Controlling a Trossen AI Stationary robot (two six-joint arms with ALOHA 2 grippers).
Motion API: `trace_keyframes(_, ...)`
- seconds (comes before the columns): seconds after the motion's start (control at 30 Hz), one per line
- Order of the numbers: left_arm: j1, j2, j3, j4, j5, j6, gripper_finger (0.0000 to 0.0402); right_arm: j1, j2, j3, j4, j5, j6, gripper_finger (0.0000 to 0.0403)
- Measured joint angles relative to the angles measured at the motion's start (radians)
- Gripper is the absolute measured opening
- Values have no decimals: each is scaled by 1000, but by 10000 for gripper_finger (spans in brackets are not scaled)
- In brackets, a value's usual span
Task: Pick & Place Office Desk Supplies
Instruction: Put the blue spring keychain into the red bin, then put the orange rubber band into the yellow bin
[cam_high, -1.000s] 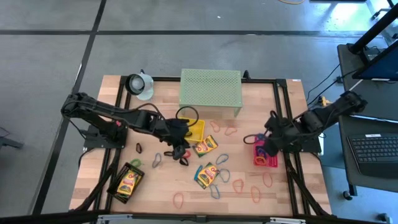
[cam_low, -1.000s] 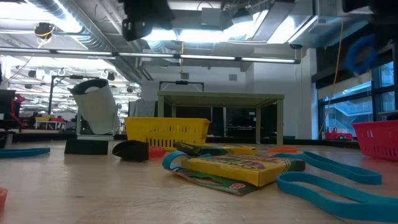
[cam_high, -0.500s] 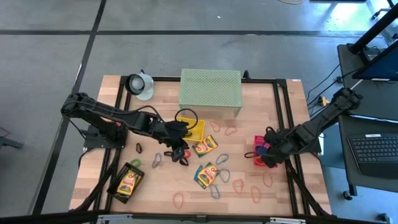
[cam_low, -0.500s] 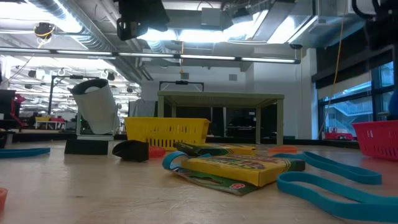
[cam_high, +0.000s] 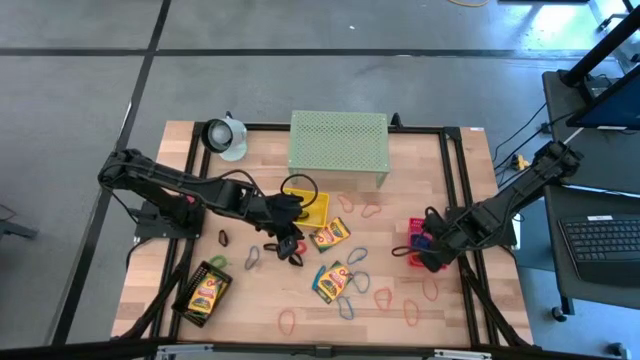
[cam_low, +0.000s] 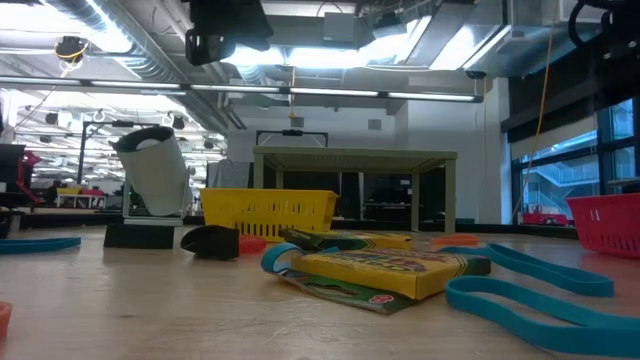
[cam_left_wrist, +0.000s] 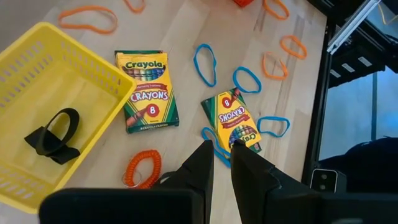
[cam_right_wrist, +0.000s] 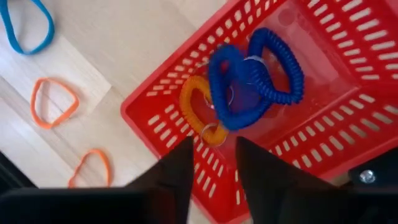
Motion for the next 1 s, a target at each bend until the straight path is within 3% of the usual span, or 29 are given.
trace_keyframes(0.2, -1, 0, 0, 0, 0, -1, 47, 8, -1, 16, -12, -58, -7, 209)
trace_keyframes(0.33, -1, 0, 0, 0, -2, -4, 47, 38, -2, 122, -72, 38, -22, 217)
trace_keyframes(0.5, 8, 24, 0, 30, -61, -71, 47, 61, -2, 245, -91, 104, -68, 193)
trace_keyframes(0.8, 25, 166, -1, 121, 40, -141, 47, 201, 119, 270, 15, 8, -78, 121)
trace_keyframes(1.0, 24, 193, -1, 135, 40, -158, 47, 311, 232, 270, 37, -18, 41, 95)
